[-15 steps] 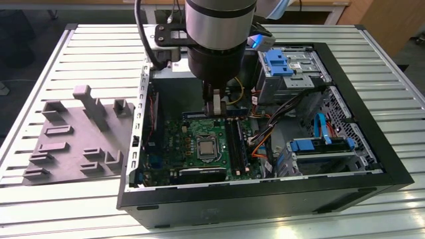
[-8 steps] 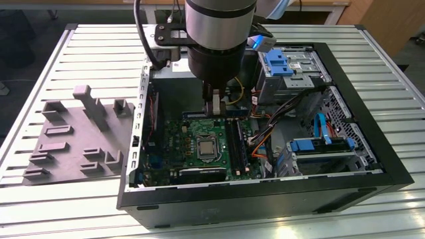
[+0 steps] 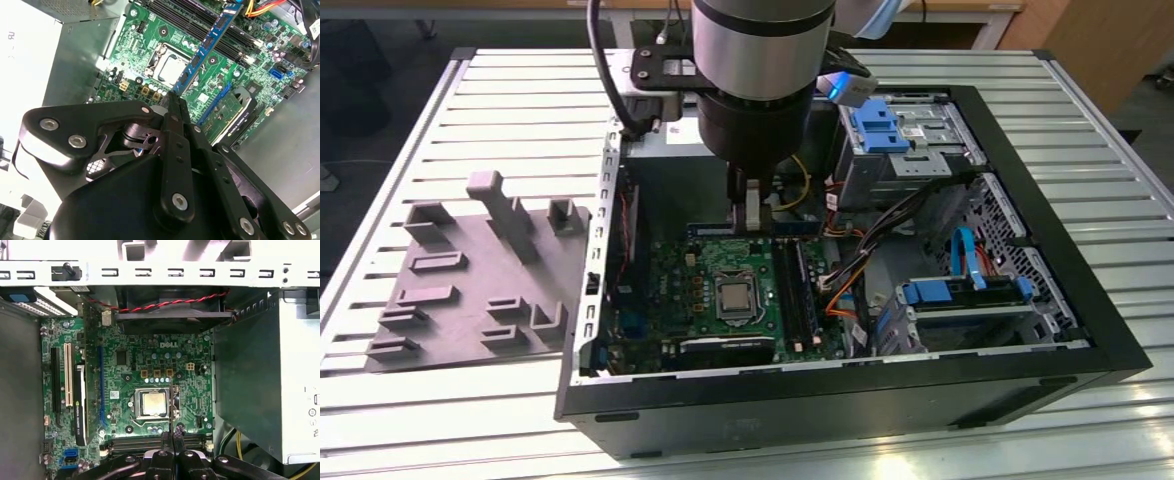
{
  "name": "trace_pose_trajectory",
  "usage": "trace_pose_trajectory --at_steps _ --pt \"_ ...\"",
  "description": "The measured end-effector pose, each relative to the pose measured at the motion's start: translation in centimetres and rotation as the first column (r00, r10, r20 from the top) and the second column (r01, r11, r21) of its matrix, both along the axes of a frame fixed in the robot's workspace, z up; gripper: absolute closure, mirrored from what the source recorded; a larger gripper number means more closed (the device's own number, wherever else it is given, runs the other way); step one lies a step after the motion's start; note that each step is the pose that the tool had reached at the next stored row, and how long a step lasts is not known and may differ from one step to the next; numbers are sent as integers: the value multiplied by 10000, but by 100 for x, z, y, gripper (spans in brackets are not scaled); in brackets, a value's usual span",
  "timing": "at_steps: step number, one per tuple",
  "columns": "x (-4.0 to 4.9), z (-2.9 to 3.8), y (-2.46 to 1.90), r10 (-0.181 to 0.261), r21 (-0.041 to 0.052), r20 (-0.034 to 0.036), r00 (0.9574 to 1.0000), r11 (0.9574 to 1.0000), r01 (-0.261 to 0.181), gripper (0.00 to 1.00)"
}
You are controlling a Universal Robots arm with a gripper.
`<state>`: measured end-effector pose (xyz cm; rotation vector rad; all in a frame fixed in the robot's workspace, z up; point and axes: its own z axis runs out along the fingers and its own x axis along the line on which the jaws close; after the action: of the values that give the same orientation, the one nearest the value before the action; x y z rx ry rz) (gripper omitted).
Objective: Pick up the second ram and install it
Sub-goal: 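Insert the second ram into the second slot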
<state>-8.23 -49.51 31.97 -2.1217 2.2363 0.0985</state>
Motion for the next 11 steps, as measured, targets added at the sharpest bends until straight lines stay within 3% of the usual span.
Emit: trace_pose_trajectory --at_steps 11 --pt "0 0 0 -417 0 0 9991 9991 417 89"
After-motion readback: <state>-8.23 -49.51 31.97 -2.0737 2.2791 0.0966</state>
